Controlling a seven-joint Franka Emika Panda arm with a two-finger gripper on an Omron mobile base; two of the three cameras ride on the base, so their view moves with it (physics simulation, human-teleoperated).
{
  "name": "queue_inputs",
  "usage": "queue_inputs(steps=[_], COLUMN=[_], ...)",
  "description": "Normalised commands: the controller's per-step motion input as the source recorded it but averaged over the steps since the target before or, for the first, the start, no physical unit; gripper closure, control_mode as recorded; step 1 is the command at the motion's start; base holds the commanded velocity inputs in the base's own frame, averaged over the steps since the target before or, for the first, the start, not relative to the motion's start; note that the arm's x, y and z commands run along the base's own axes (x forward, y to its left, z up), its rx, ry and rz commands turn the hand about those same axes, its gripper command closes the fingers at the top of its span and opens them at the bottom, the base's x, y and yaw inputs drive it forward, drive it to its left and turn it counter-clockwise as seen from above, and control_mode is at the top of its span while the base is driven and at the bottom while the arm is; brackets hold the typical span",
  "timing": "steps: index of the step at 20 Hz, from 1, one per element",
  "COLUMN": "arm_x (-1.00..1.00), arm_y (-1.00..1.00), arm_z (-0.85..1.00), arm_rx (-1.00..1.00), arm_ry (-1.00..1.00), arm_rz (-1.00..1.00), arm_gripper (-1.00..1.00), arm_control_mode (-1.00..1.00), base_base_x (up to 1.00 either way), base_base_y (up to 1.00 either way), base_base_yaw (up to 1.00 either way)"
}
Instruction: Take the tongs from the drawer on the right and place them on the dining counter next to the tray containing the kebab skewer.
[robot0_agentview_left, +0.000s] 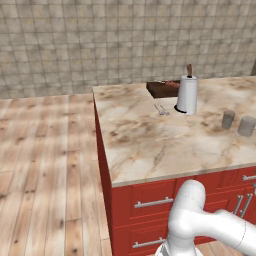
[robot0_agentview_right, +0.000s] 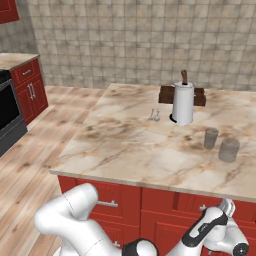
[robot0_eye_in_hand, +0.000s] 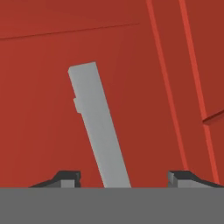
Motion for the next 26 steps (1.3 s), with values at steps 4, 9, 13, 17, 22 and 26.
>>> queue_inputs(steps=[4, 9, 13, 17, 22, 26], arm_x=[0.51, 0.46, 0.29, 0.09, 0.00, 0.00], arm_y=[0.00, 0.00, 0.00, 0.00, 0.00, 0.00], arm_z=[-0.09, -0.07, -0.06, -0.04, 0.00, 0.00], arm_rx=[0.02, 0.03, 0.05, 0.00, 0.00, 0.00], arm_ry=[-0.01, -0.03, -0.06, -0.04, -0.01, 0.00], arm_rz=[0.00, 0.00, 0.00, 0.00, 0.00, 0.00], arm_gripper=[-1.00, -1.00, -1.00, 1.00, 1.00, 1.00], arm_control_mode=[-1.00, -1.00, -1.00, -1.00, -1.00, -1.00], base_base_x=[0.00, 0.00, 0.00, 0.00, 0.00, 0.00], base_base_y=[0.00, 0.00, 0.00, 0.00, 0.00, 0.00], base_base_yaw=[0.00, 0.00, 0.00, 0.00, 0.00, 0.00])
